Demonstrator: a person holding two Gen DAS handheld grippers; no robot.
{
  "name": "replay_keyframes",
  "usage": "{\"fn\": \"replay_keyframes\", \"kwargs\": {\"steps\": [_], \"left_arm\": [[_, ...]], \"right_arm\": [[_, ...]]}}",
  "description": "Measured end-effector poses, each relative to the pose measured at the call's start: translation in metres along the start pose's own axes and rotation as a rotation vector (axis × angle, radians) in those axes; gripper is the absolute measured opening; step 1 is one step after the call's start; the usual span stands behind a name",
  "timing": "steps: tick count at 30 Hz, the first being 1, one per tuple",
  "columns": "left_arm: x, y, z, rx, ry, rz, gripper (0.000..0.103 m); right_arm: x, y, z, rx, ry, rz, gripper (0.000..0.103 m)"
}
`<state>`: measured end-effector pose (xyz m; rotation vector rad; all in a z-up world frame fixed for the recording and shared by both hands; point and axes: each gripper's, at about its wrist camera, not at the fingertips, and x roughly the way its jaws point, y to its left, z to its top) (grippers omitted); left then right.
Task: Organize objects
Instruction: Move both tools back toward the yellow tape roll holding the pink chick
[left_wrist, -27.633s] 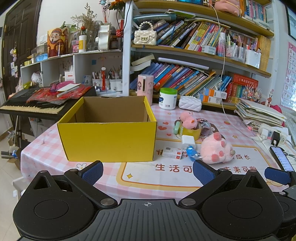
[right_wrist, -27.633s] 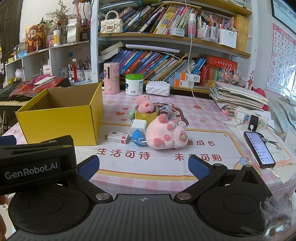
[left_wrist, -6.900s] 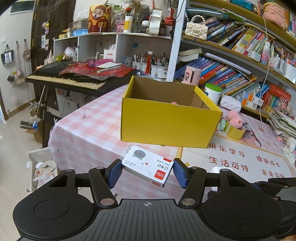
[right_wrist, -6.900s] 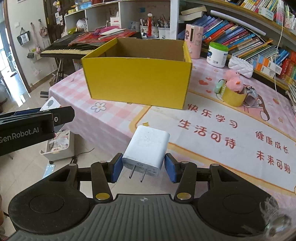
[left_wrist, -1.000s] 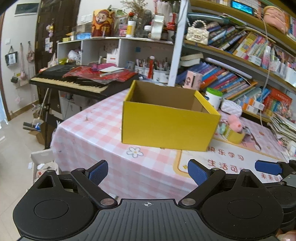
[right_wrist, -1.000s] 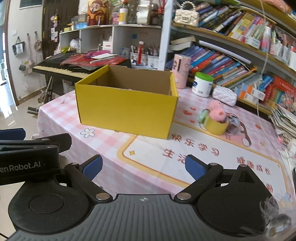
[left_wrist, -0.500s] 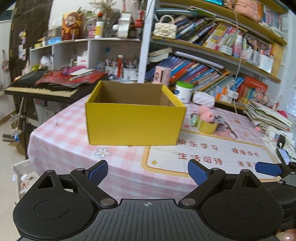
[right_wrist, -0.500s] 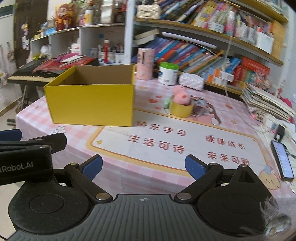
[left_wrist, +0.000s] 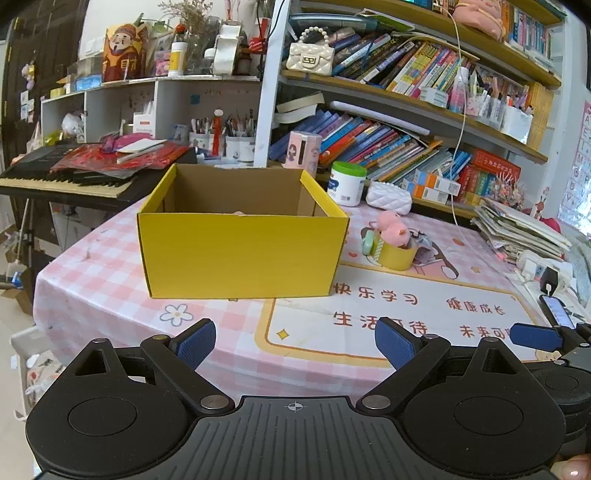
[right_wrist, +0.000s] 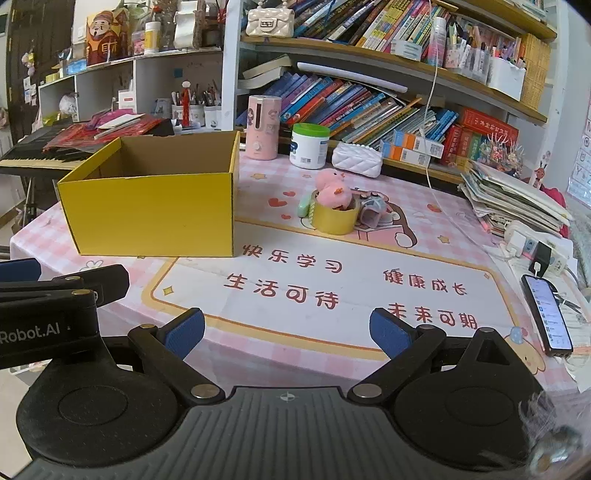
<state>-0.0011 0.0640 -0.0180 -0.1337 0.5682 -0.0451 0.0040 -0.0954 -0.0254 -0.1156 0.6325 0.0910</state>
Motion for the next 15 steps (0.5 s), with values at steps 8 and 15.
{"fn": "replay_keyframes", "kwargs": {"steps": [8, 15], "left_arm": [[0.014, -0.01, 0.006, 0.01, 0.009, -0.011, 0.095], [0.032, -0.029, 0.01, 0.027, 0.024, -0.039, 0.095]], "right_arm": [[0.006, -0.006, 0.003, 0.005, 0.003, -0.007, 0.097], [0.023, -0.031, 0.01, 0.029, 0.018, -0.032, 0.097]]}}
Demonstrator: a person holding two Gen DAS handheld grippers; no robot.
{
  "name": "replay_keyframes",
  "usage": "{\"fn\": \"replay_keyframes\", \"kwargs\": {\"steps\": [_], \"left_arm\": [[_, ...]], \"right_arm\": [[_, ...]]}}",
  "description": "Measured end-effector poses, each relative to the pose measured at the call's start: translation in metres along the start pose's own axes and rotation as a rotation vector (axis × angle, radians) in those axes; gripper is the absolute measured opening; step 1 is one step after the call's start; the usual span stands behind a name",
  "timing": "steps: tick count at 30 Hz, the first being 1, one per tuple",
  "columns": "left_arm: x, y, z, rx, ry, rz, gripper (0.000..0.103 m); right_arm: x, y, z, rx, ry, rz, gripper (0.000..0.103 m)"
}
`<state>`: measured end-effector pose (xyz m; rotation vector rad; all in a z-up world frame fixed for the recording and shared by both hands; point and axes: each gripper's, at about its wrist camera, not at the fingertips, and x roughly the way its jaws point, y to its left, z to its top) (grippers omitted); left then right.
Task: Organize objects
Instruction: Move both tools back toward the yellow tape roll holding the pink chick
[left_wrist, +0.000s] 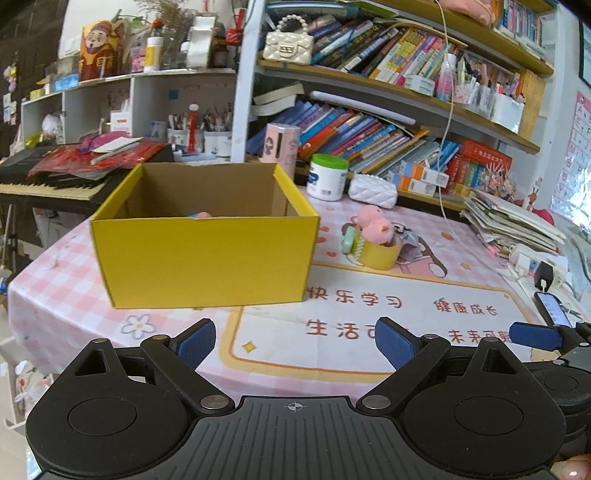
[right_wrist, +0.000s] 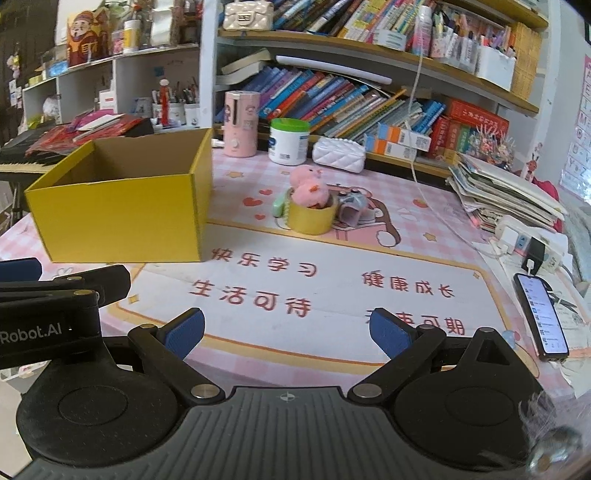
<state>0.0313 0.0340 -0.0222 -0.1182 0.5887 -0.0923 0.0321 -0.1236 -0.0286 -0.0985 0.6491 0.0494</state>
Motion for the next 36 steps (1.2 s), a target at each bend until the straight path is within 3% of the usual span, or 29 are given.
{"fn": "replay_keyframes", "kwargs": {"steps": [16, 36], "left_arm": [[0.056, -0.043, 0.025, -0.013, 0.021, -0.009, 0.095], [0.118, -0.094, 0.057, -0.072, 0.012, 0.096, 0.095]], "right_arm": [[0.049, -0.051, 0.027, -0.001, 0.025, -0.013, 0.097], [0.124, -0.114, 0.078, -0.079, 0.026, 0.088, 0.097]]}}
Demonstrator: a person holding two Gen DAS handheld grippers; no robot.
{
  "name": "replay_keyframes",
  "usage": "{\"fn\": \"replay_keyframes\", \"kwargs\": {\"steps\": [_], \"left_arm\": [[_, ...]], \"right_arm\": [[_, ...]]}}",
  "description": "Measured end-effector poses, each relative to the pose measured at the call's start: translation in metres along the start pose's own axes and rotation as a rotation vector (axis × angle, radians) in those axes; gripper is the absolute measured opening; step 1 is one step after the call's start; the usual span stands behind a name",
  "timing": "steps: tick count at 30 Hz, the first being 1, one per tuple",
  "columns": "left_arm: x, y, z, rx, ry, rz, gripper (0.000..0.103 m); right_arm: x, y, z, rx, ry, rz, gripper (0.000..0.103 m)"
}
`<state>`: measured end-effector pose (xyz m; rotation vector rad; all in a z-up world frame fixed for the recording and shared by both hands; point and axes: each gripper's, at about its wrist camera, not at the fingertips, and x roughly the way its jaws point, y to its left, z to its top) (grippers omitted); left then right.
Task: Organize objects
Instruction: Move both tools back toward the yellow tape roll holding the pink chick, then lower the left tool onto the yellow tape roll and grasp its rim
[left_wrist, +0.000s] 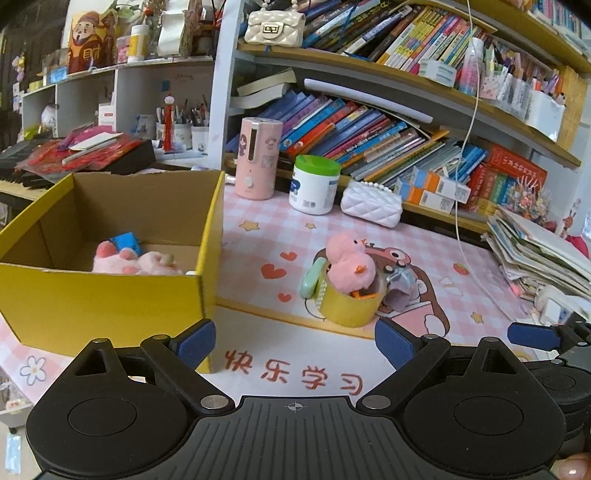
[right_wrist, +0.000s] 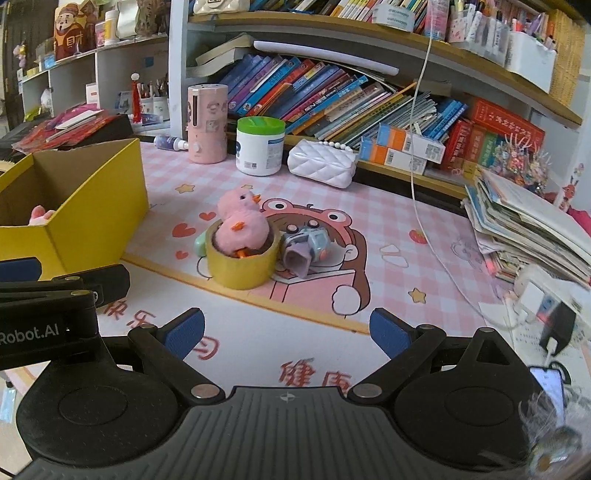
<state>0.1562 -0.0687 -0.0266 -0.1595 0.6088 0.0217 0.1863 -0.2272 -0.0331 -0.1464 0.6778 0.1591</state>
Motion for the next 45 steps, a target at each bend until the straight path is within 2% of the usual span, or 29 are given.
{"fn": "replay_keyframes", "kwargs": {"steps": [14, 20, 29, 31, 41, 45], "left_arm": [[0.021, -0.033, 0.005, -0.01, 0.012, 0.094, 0.093], [0.034, -0.038, 0.006, 0.009, 0.049, 0.124, 0.086], [0.067, -0.048, 0.022, 0.042, 0.049, 0.096, 0.084], [0.08, -0.052, 0.025, 0.05, 0.061, 0.088, 0.084], [0.151, -0.066, 0.028, 0.044, 0.167, 0.047, 0.089], [0.168, -0.073, 0.026, 0.075, 0.172, 0.048, 0.088]], "right_arm": [[0.033, -0.047, 0.006, 0.036, 0.028, 0.04, 0.097], [0.044, -0.064, 0.01, 0.084, 0.025, 0.031, 0.096], [0.062, -0.076, 0.027, 0.117, 0.009, 0.057, 0.092], [0.068, -0.081, 0.031, 0.129, 0.012, 0.044, 0.089], [0.086, -0.102, 0.041, 0.149, 0.016, 0.02, 0.089], [0.087, -0.105, 0.041, 0.15, 0.018, 0.02, 0.089]]}}
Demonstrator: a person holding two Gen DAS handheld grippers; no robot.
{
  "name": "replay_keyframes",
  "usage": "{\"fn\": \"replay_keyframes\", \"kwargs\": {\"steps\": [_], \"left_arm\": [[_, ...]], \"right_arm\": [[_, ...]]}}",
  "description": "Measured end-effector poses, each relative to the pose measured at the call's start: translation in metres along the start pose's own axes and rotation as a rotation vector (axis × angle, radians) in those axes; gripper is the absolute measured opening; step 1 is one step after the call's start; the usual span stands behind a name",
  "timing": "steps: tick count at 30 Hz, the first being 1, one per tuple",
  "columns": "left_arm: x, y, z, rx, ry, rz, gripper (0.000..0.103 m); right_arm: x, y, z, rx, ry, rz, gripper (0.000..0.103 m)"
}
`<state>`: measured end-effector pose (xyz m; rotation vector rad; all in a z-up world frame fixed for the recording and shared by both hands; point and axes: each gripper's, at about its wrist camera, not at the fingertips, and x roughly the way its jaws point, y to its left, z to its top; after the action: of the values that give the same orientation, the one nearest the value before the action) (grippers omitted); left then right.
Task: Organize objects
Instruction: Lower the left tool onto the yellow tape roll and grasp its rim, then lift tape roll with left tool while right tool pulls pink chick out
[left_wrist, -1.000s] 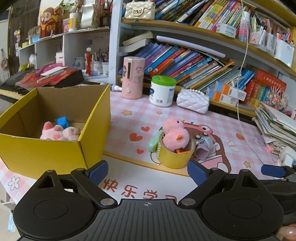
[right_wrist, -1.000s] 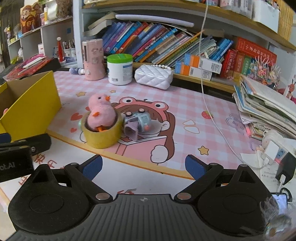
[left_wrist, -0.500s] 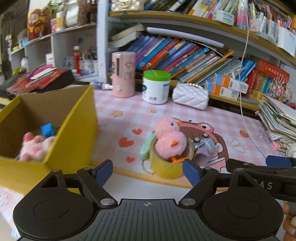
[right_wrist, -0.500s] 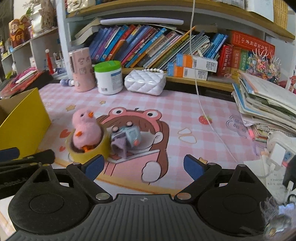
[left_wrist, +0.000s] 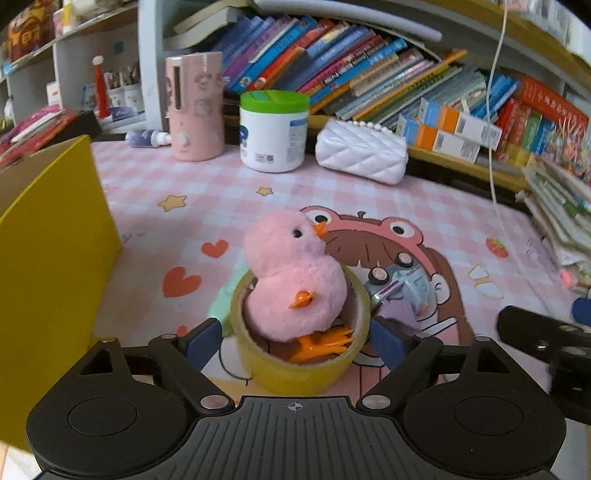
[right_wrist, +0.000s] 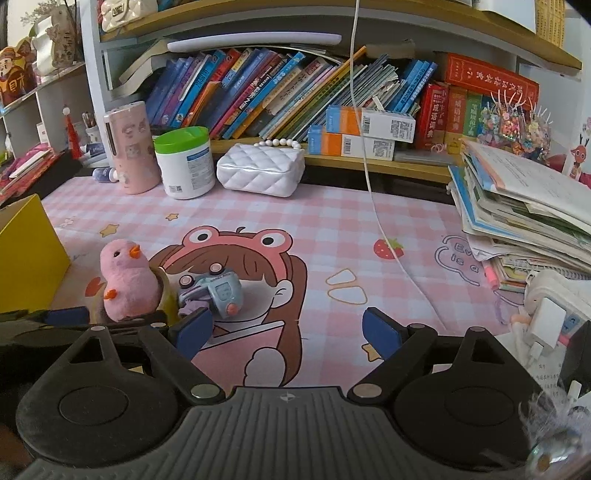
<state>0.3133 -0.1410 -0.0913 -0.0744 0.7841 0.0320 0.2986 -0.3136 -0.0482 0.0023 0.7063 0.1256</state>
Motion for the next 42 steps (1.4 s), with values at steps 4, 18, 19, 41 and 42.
{"fn": "replay_keyframes", "kwargs": {"steps": [4, 18, 19, 41, 42], "left_arm": [[0.005, -0.003, -0.001, 0.028, 0.009, 0.0, 0.082], [-0.086, 0.011, -0.029, 0.114, -0.117, -0.055, 0.079], [-0.091, 0.013, -0.028, 0.105, -0.132, -0.061, 0.078], [-0.091, 0.015, -0.058, 0.092, -0.051, -0.057, 0.086], [-0.091, 0.015, -0.059, 0.089, -0.053, -0.056, 0.086]], "right_arm": [[0.001, -0.001, 0.0, -0.001, -0.001, 0.002, 0.089], [0.0, 0.021, 0.001, 0.018, -0.01, 0.126, 0.089], [-0.001, 0.022, 0.001, 0.022, -0.016, 0.126, 0.089], [-0.029, 0.021, -0.015, 0.053, -0.014, 0.147, 0.089], [-0.03, 0.022, -0.016, 0.048, -0.017, 0.149, 0.089]]}}
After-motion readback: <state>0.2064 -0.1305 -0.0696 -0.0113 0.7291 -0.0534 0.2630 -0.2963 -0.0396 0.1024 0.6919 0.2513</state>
